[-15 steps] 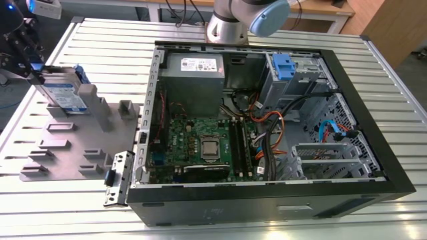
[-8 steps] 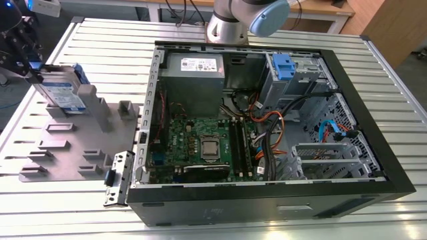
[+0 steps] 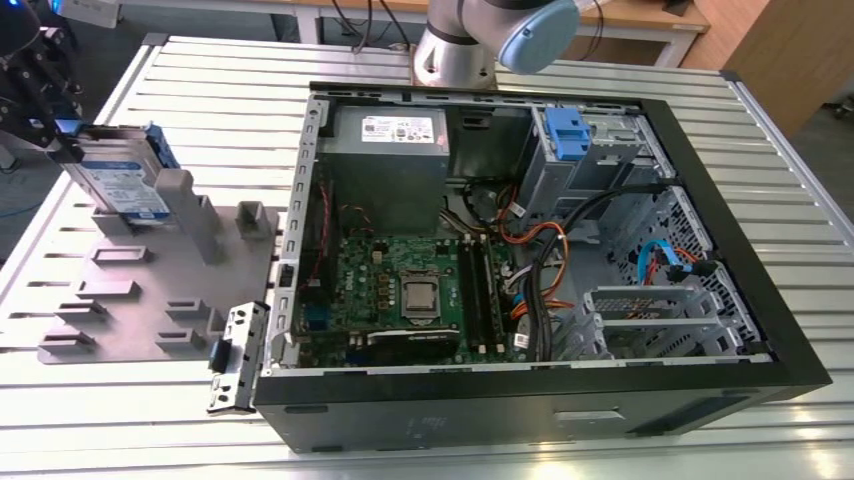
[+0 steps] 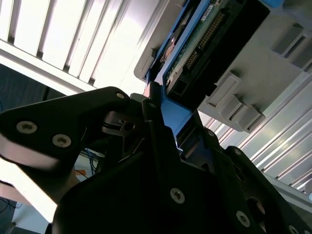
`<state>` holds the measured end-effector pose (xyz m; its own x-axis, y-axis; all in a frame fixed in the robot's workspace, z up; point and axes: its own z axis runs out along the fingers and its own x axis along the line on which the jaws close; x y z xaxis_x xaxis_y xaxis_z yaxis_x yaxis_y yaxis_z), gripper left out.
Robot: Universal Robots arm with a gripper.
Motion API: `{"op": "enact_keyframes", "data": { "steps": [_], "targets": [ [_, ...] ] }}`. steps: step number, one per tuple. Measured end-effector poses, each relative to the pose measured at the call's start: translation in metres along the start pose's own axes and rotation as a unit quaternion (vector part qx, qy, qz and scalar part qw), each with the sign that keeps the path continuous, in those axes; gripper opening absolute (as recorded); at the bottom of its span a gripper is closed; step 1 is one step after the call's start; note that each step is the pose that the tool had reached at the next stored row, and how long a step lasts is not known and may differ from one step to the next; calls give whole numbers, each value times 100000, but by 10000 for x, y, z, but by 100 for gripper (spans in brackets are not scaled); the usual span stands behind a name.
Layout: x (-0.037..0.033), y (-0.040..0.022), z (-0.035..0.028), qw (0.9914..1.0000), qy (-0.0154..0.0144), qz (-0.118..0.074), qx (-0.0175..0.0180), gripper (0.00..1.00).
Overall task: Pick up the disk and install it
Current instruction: 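Pick up the disk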
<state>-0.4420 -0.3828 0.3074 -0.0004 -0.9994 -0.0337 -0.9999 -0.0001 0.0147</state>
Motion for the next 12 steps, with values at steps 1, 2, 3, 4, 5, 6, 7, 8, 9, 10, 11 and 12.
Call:
{"op": "enact_keyframes", "data": {
  "steps": [1, 2, 3, 4, 5, 6, 7, 8, 9, 10, 11, 12],
  "targets": [
    [0, 0, 0, 100000, 22, -2, 3, 36],
    [0, 0, 0, 100000, 27, 0, 1, 36],
    [0, 0, 0, 100000, 32, -2, 3, 36],
    [0, 0, 0, 100000, 36, -2, 4, 36],
    [0, 0, 0, 100000, 43, -2, 3, 36],
    [0, 0, 0, 100000, 45, 0, 3, 36],
    [0, 0, 0, 100000, 52, 1, 3, 36],
    [0, 0, 0, 100000, 55, -2, 3, 36],
    [0, 0, 0, 100000, 59, 0, 5, 36],
    [0, 0, 0, 100000, 68, -1, 0, 36],
    [0, 0, 0, 100000, 75, -1, 0, 36],
    [0, -1, -2, 100000, 75, -2, 1, 36]
  ]
}}
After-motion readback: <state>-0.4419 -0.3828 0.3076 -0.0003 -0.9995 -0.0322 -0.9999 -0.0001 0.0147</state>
